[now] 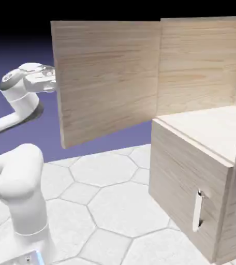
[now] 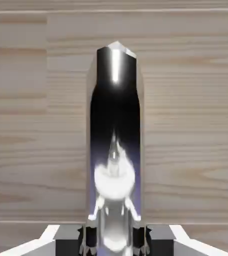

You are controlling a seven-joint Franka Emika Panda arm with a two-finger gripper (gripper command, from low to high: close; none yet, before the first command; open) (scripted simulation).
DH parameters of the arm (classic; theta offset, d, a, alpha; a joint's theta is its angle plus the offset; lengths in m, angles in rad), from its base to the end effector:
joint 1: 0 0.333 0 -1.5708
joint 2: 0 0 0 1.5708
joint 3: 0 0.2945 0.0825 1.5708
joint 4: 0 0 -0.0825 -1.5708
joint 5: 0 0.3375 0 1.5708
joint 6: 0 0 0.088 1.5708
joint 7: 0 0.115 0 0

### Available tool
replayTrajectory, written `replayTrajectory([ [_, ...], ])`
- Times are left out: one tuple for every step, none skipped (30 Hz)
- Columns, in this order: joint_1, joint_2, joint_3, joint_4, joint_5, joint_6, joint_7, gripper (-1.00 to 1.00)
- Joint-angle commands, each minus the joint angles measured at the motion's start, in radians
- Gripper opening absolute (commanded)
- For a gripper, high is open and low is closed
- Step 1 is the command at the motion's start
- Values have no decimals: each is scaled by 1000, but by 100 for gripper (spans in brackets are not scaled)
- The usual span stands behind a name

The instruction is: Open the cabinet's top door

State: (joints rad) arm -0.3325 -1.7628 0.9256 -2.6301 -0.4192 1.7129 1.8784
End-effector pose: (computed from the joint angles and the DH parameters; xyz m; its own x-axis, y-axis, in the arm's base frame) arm 0.1181 0.1777 0.5544 -0.6792 -0.1973 0.7069 -0.6790 -0.1966 -0.7073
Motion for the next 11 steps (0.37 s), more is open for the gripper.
replayTrajectory([
  [-30, 1, 18, 36, 16, -35, -6, -100],
  [-61, 0, 33, 72, 32, -68, -13, -100],
  [-90, 2, 47, 109, 44, -101, -18, -100],
  [-121, 2, 59, 145, 56, -133, -24, -100],
  [-153, 0, 69, 181, 68, -164, -33, -100],
  [-184, 0, 78, 217, 78, -195, -40, -100],
  [-214, 0, 85, 254, 86, -226, -47, -100],
  [-244, 0, 92, 290, 93, -256, -53, -100],
  [-274, 3, 98, 326, 98, -287, -58, -100],
  [-281, 3, 100, 335, 99, -294, -60, -100],
  [-281, 3, 100, 335, 99, -294, -60, 100],
])
